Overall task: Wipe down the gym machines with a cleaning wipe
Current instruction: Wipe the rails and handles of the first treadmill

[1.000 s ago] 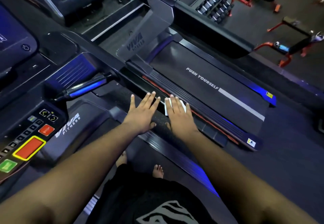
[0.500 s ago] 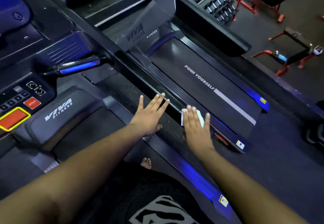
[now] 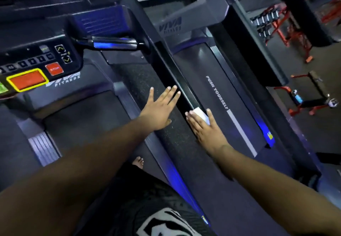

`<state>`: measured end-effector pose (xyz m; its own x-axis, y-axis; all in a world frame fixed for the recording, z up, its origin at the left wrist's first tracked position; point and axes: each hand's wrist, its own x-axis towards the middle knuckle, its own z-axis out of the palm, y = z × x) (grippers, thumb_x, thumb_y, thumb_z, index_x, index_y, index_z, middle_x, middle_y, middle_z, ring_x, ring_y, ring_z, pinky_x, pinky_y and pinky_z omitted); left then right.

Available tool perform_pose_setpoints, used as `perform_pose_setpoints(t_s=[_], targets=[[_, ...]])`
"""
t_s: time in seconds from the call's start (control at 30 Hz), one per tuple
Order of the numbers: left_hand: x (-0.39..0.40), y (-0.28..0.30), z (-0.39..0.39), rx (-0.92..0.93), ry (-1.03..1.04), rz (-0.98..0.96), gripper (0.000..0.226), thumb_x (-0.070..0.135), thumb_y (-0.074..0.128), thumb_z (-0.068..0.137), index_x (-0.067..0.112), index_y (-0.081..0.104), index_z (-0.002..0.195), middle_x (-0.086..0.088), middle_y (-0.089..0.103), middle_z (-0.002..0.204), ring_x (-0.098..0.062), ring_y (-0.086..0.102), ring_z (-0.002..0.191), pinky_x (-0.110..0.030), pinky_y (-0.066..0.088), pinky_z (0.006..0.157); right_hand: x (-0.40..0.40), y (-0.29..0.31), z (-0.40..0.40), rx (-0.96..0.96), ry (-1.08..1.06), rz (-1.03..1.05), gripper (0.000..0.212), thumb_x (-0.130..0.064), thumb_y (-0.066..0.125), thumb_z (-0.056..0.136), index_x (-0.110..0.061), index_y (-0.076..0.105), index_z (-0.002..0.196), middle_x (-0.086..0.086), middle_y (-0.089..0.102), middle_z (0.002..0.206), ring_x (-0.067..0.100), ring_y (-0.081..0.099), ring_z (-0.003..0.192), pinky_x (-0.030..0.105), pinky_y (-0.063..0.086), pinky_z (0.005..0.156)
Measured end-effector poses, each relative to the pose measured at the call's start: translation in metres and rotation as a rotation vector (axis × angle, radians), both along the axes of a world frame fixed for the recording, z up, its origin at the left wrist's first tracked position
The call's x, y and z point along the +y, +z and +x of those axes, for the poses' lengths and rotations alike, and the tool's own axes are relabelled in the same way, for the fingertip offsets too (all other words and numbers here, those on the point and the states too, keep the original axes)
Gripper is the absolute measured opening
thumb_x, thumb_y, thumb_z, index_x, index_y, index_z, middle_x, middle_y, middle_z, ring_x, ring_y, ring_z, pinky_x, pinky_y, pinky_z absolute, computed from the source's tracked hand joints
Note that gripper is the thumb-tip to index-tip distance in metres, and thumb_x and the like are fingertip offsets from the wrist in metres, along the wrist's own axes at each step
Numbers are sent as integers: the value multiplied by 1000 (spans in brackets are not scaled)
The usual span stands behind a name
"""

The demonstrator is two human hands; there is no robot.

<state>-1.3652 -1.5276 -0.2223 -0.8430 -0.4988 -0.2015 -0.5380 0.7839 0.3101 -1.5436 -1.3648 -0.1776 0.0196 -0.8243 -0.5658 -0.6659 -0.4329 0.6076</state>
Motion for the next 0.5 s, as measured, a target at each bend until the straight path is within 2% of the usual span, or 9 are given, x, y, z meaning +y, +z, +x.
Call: perform_pose_setpoints(t_s=[0.1,0.2,0.33,0.43,0.5], targets=[[-24,4,-3,-5,44,-31,112,44,67,92,16,-17,160,-5,-26,167,-22,-18,156,-72,-1,118,-61,-4,5,15,21,-33,75,-47,24,107,-4,-8,159,14,-24,165,34,-30,149,75,-2,115],[-53,3,3,-21,88,-31,113,42,69,92,15,-18,160,-6,-27,167,-22,-17,156,-72,-1,118,-104,-2,-1,-122,11,-78,81,-53,36,104,-8,1,162,8,-18,168,28,-20,154,70,6,117],[-73,1,12,0,104,11,116,40,71,91,16,-20,159,-5,-29,166,-22,-18,156,-73,-2,117,-80,1,-8,-361,-134,-197,95,-49,58,95,-13,1,162,2,-11,170,23,-7,157,59,19,121],[-75,-3,16,-10,92,-3,118,40,72,90,16,-20,159,-5,-29,166,-22,-17,156,-73,-5,117,-46,-4,-4,-272,-213,-222,94,-37,60,95,-10,0,162,6,-9,170,24,-4,157,66,13,119],[-79,-3,16,-10,93,-37,118,40,73,89,15,-19,159,-6,-28,166,-23,-17,156,-72,-6,117,-50,-6,4,-140,-167,-173,87,-35,48,101,-5,-8,160,11,-21,167,27,-12,156,72,3,117]])
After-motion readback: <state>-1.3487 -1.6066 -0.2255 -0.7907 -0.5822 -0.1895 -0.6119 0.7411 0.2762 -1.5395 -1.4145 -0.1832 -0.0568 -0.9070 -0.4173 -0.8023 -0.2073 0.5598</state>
